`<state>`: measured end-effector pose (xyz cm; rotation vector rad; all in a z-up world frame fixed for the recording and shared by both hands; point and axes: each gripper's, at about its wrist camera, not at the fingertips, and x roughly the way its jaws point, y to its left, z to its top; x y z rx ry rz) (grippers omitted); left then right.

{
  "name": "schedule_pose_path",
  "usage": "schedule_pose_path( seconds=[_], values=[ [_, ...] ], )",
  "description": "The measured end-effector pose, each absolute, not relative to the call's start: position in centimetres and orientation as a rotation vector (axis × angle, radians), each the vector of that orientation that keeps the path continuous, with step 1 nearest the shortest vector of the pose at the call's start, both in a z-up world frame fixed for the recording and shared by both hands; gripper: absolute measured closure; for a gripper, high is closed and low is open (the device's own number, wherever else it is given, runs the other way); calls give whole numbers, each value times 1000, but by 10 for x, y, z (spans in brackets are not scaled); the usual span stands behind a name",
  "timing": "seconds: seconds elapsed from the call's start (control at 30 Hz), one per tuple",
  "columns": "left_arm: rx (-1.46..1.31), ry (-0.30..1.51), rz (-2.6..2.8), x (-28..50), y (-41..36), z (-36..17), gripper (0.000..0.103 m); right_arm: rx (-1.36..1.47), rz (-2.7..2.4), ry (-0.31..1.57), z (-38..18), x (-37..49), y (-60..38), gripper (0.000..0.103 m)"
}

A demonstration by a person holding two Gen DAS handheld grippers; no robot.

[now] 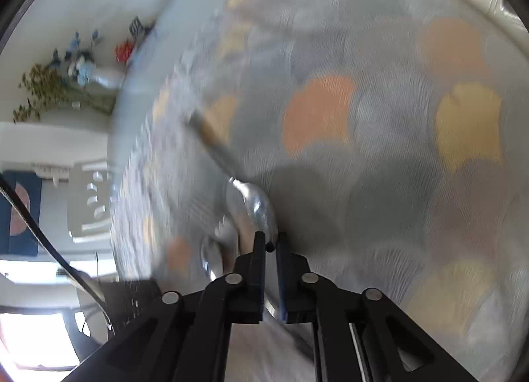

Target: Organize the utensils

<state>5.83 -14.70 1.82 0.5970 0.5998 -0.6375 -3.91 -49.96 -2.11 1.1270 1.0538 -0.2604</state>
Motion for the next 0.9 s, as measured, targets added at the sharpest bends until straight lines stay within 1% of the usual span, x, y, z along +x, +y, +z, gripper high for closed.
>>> schedule_pose_path(
  seconds=[0.1,0.23,0.3,0.4,0.43,0.47,0.53,0.7,0.77,0.87,0.9],
  values=[
    [598,602,-637,57,-149,18,27,1046,-317,1029,-11,-28,-516,99],
    [605,602,-633,57,-151,17,27,943,-458,934,12,-13,-559,99],
    [606,605,-634,57,-152,18,27,959,-505,914,18,-8,-578,97],
    [607,605,-633,57,-152,18,27,1086,-442,915,18,-7,-588,95],
    [608,605,-632,57,-153,18,27,1122,-419,921,17,-6,-583,89],
    [609,606,-632,57,-153,18,27,1167,-387,944,13,-4,-577,71],
    [607,608,-633,58,-153,18,27,1226,-365,960,5,2,-563,46],
    [605,613,-635,58,-154,17,27,1329,-557,942,-9,23,-559,45],
    [604,613,-635,58,-154,17,27,1348,-684,946,-7,37,-564,43],
    [600,618,-638,59,-154,16,27,1212,-792,1004,1,72,-567,42],
    [598,619,-639,59,-154,16,27,1135,-825,1052,1,86,-566,37]
  ],
)
